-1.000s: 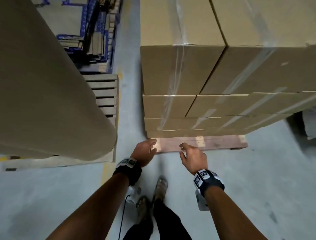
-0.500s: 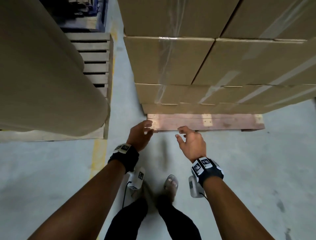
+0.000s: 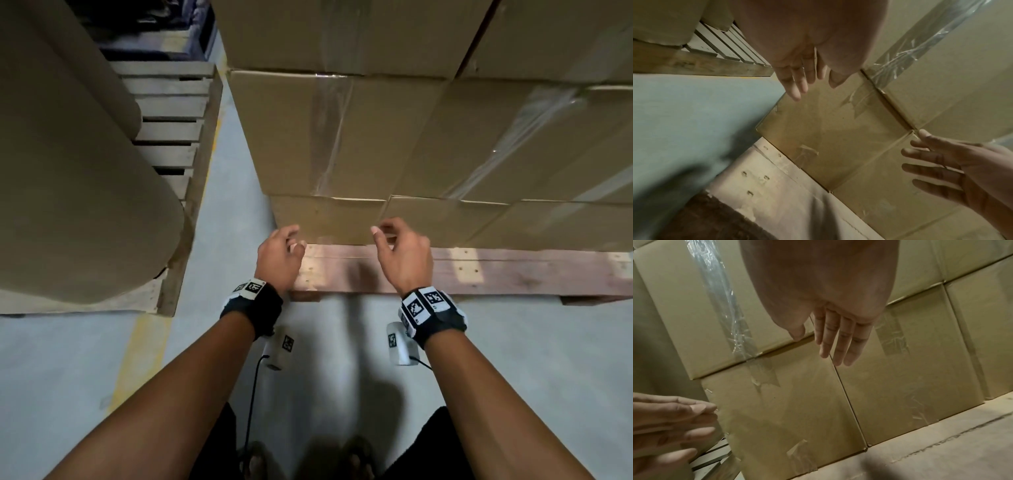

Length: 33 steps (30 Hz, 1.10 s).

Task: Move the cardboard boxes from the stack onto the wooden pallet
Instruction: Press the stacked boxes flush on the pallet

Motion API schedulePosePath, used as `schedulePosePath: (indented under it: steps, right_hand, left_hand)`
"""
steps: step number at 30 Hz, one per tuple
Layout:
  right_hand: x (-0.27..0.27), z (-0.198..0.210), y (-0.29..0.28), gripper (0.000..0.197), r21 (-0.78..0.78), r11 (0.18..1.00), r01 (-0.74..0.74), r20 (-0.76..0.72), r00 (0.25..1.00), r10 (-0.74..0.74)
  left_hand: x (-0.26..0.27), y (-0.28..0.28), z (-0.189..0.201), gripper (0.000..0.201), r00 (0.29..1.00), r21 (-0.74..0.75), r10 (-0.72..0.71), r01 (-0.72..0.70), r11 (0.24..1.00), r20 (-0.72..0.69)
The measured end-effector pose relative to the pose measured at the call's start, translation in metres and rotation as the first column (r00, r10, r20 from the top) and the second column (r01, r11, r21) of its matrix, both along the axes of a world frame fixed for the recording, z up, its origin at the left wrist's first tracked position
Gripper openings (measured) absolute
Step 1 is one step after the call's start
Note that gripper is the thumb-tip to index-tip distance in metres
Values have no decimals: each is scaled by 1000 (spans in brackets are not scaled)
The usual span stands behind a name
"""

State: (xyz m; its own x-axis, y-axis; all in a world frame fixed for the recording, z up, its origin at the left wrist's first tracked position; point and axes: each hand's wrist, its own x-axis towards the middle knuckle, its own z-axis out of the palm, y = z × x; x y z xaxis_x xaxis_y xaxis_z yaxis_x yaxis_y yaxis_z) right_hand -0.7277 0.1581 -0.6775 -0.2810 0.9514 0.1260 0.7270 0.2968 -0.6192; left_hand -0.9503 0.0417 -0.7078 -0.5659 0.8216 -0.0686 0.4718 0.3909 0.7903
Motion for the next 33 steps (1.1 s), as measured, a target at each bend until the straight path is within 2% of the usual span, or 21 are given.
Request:
schedulePosePath:
  steps: [6, 9, 13, 16, 21, 24, 33]
  right_hand:
    - [-14, -57, 28, 36, 138, 984, 108, -160, 983, -86]
    - [-21, -65, 33, 36, 202, 972, 121, -207, 975, -78]
    - [-32, -59, 41, 32, 272, 948, 163, -248, 964, -95]
    - [-33, -56, 45, 28, 276, 938, 209, -305, 945, -121]
    - [-30, -55, 55, 29, 239, 941, 239, -337, 930, -150]
    - [-30, -58, 59, 27, 250, 943, 221, -323, 937, -134]
    - [-32, -56, 59, 27, 178, 960, 217, -360, 922, -141]
  left_hand:
    - [-28, 24, -58, 37, 978, 239, 201, -184, 953, -47]
    - [-35, 33, -65, 31, 964, 364, 253, -206, 908, -85]
    - [-39, 45, -60, 31, 945, 499, 326, -281, 820, -3]
    - [-41, 47, -53, 32, 943, 508, 330, -304, 806, 40]
    - [-52, 52, -44, 28, 903, 497, 428, -351, 794, -45]
    - [-63, 56, -46, 34, 878, 486, 467, -362, 795, -109]
    - [-81, 58, -56, 41, 883, 539, 424, -261, 801, -202]
